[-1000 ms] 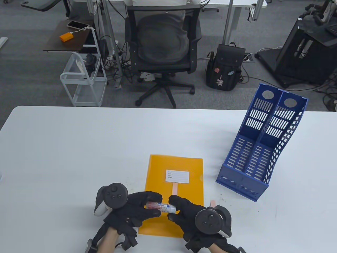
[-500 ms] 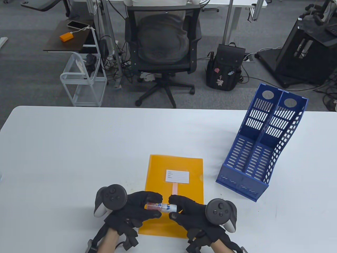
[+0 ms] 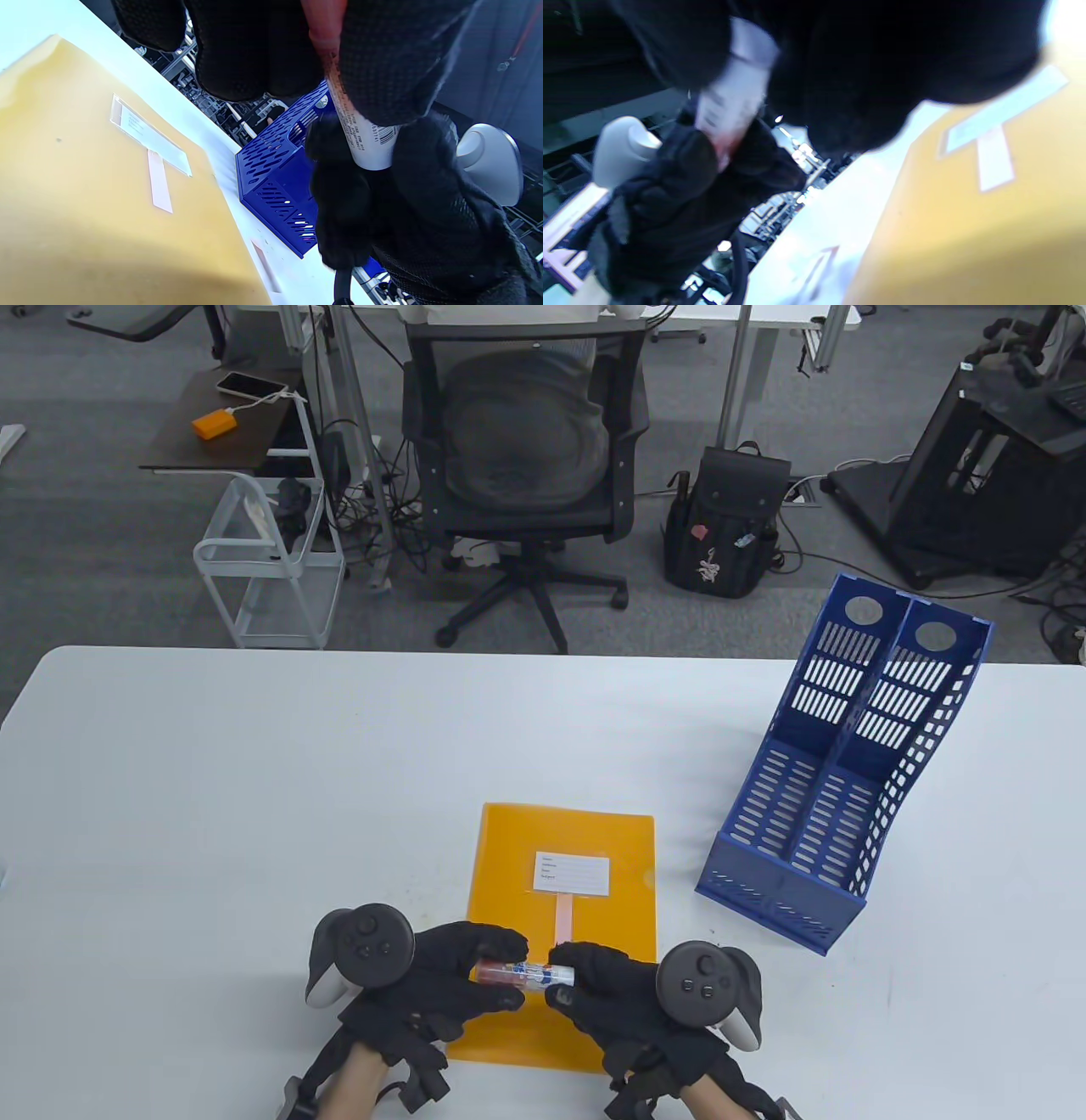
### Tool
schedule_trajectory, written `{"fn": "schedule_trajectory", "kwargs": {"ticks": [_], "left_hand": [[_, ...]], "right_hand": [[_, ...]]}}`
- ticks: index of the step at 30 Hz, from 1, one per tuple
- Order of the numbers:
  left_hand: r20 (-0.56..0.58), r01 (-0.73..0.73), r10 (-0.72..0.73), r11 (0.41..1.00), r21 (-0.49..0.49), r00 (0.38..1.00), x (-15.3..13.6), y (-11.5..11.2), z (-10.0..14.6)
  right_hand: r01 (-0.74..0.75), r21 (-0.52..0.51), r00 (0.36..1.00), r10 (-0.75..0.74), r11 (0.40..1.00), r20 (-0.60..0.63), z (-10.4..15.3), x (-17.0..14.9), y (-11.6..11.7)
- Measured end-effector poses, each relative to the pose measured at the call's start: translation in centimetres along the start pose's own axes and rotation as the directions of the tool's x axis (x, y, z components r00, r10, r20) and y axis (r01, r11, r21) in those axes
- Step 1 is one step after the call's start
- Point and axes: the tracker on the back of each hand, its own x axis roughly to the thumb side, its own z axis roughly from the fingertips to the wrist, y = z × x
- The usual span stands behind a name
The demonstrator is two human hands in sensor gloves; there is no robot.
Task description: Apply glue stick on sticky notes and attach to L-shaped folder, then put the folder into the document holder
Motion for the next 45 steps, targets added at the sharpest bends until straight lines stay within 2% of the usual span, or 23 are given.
{"fn": "schedule_trajectory", "kwargs": {"ticks": [4, 6, 9, 11, 12, 14, 15, 18, 20, 24, 26, 29, 32, 34, 37, 40, 43, 45], "left_hand": [[-0.001, 0.01, -0.01, 1.0, 0.004, 1.0, 0.1, 0.2, 0.1], [-0.009, 0.022, -0.022, 1.0, 0.012, 1.0, 0.0, 0.2, 0.1], [-0.007, 0.028, -0.028, 1.0, 0.009, 1.0, 0.2, 0.2, 0.1], [-0.005, 0.025, -0.025, 1.0, 0.009, 1.0, 0.1, 0.2, 0.1], [0.0, 0.011, -0.011, 1.0, 0.007, 1.0, 0.1, 0.2, 0.1], [0.003, -0.012, 0.012, 1.0, 0.005, 1.0, 0.1, 0.2, 0.1], [0.004, -0.004, 0.004, 1.0, 0.012, 1.0, 0.1, 0.2, 0.1], [-0.007, 0.02, -0.02, 1.0, 0.016, 1.0, 0.1, 0.3, 0.1], [-0.008, 0.026, -0.026, 0.999, 0.018, 1.0, 0.1, 0.1, 0.1], [-0.011, 0.053, -0.053, 0.999, 0.013, 0.999, 0.2, -0.1, 0.0], [-0.01, 0.019, -0.019, 1.0, -0.005, 1.0, 0.2, -0.4, -0.1], [-0.016, 0.052, -0.052, 0.999, 0.0, 0.999, 0.2, -0.3, -0.1], [-0.02, 0.05, -0.05, 0.999, -0.002, 0.999, 0.1, -0.2, 0.0], [-0.017, 0.059, -0.059, 0.998, -0.009, 0.998, 0.2, -0.3, -0.1], [-0.011, 0.044, -0.044, 0.999, -0.02, 0.999, 0.2, -0.3, -0.1], [-0.015, 0.024, -0.025, 0.999, -0.029, 1.0, 0.3, -0.5, -0.2], [-0.026, 0.093, -0.094, 0.996, -0.012, 0.995, 0.3, -0.3, -0.1], [-0.018, 0.058, -0.058, 0.998, -0.005, 0.998, 0.3, -0.2, -0.1]], "right_hand": [[0.016, -0.067, 1.0, -0.014, 0.998, 0.023, 0.2, -0.1, 0.1], [-0.043, -0.047, 0.996, 0.046, 0.998, 0.076, 0.2, 0.4, 0.0], [-0.084, -0.076, 0.991, 0.091, 0.994, 0.099, 0.3, 0.9, 0.0], [-0.096, -0.041, 0.994, 0.098, 0.995, 0.049, 0.2, 0.9, 0.1], [-0.084, -0.038, 0.996, 0.085, 0.996, 0.028, 0.2, 0.7, 0.2], [0.033, -0.088, 0.999, -0.033, 0.996, 0.003, 0.3, 0.3, 0.3], [0.034, -0.088, 0.999, -0.033, 0.996, 0.003, 0.3, 0.3, 0.2], [-0.057, -0.057, 0.995, 0.061, 0.997, 0.073, 0.4, 0.7, 0.0], [-0.089, -0.072, 0.992, 0.095, 0.993, 0.088, 0.4, 1.0, 0.1], [-0.126, -0.043, 0.991, 0.128, 0.991, 0.04, 0.2, 0.9, 0.2], [-0.131, -0.094, 0.991, 0.134, 0.987, 0.026, 0.3, 0.7, 0.2], [-0.164, -0.121, 0.984, 0.17, 0.979, 0.044, 0.5, 0.6, 0.2], [-0.172, -0.052, 0.979, 0.176, 0.984, 0.102, 0.4, 1.1, 0.5], [-0.193, -0.105, 0.972, 0.204, 0.976, 0.116, 0.5, 1.5, 0.4], [-0.194, -0.038, 0.979, 0.196, 0.98, 0.059, 0.3, 1.2, 0.1], [-0.07, -0.086, 0.998, 0.071, 0.994, 0.002, 0.4, 0.4, 0.2], [-0.14, -0.058, 0.986, 0.145, 0.988, 0.084, 0.3, 0.7, 0.2], [-0.166, -0.039, 0.979, 0.169, 0.985, 0.115, 0.3, 1.1, 0.3]]}}
